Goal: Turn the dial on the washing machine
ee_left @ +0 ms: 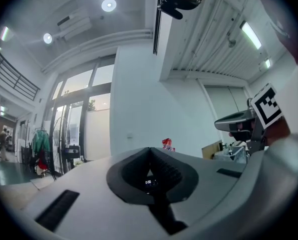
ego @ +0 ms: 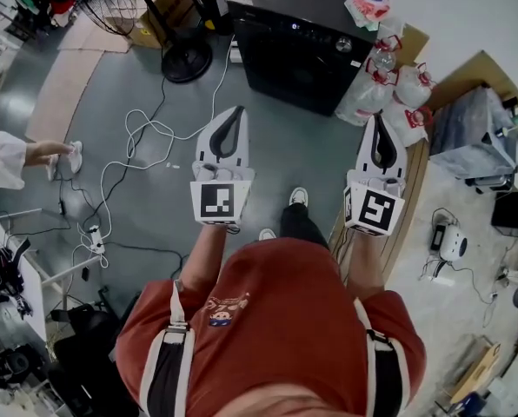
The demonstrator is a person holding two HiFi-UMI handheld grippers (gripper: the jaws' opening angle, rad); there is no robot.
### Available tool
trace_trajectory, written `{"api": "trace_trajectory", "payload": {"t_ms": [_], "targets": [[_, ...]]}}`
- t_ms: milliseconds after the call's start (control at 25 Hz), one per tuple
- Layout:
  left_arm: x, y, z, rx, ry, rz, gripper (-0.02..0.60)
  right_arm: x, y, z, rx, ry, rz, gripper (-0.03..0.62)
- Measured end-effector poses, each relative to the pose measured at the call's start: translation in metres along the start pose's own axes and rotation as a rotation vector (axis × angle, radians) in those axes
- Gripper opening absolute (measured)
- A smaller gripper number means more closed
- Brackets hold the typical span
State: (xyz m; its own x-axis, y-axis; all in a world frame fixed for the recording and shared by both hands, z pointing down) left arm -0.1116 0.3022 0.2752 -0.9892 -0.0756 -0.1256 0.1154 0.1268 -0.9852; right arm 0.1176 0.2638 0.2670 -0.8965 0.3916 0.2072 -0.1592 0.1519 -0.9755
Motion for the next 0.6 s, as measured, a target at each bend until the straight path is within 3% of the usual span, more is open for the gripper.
{"api": "trace_trajectory", "payload": {"t_ms": [600], "targets": [[-0.061,-0.012,0.157,0.018,-0.034,0.045,0.011,-0.117,-0.055,0.104,0.024,-0.015,0.076,0.008]]}}
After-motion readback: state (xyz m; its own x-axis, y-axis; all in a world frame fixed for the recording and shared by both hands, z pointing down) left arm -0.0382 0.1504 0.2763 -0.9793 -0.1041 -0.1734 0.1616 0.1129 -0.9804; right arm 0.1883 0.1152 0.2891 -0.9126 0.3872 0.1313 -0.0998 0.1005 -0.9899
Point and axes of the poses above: the fingertips, and each gripper's own axes: z forward along the fingers, x to its left, y out of its top, the point moved 1 cm from there along -z, backward along the fingers, and after that the axes turned 6 degrees about y, right-handed, at the moved point
